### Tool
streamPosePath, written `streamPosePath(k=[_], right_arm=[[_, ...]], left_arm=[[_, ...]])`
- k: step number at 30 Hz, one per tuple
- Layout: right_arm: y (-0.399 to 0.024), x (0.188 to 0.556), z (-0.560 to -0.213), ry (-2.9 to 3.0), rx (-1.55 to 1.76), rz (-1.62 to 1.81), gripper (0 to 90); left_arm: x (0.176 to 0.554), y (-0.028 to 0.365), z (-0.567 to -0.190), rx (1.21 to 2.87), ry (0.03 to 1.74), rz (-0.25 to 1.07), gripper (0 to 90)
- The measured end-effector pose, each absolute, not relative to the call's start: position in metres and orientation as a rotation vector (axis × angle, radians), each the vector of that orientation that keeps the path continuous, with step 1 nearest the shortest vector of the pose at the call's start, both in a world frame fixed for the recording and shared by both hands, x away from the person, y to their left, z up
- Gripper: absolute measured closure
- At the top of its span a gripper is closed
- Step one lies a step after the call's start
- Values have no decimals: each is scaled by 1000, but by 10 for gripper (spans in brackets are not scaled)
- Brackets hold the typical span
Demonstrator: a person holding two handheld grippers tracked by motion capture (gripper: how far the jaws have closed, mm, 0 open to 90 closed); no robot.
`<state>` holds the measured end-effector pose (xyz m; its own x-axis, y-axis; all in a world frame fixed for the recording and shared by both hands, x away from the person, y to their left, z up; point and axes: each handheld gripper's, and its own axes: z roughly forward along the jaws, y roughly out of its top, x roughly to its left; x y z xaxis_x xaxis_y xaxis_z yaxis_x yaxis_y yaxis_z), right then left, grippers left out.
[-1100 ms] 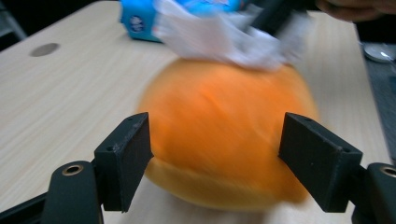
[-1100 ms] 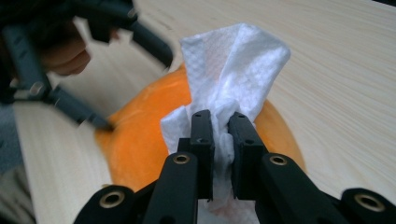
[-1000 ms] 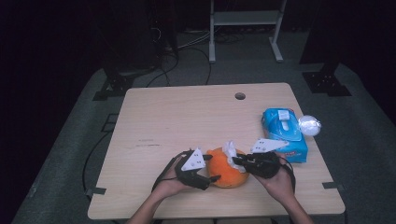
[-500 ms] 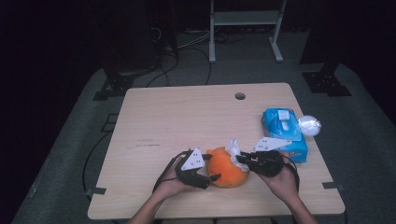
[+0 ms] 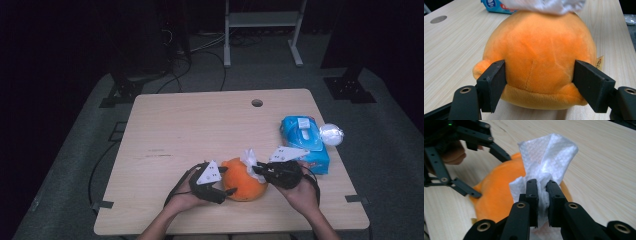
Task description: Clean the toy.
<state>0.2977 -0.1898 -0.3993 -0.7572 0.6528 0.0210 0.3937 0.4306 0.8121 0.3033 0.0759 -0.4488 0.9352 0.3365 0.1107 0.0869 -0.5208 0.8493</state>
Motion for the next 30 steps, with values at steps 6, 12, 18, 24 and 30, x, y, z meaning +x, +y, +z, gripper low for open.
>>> streamPosePath(k=[6,12,18,24,30], right_arm=[[-206,305,-406,2410,1000,1295,802],[-193,300,-407,2432,916,1327,802],[-206,305,-408,2418,963,1314,803],[-204,295,-400,2435,913,1372,803],[-204,297,-404,2458,894,1301,802]], left_arm=[[302,76,-442,2103,307,306,252],[302,68,-440,2049,317,332,244],[306,73,-445,2053,389,295,284],[309,79,-447,2054,417,278,285],[310,80,-447,2054,419,263,291]])
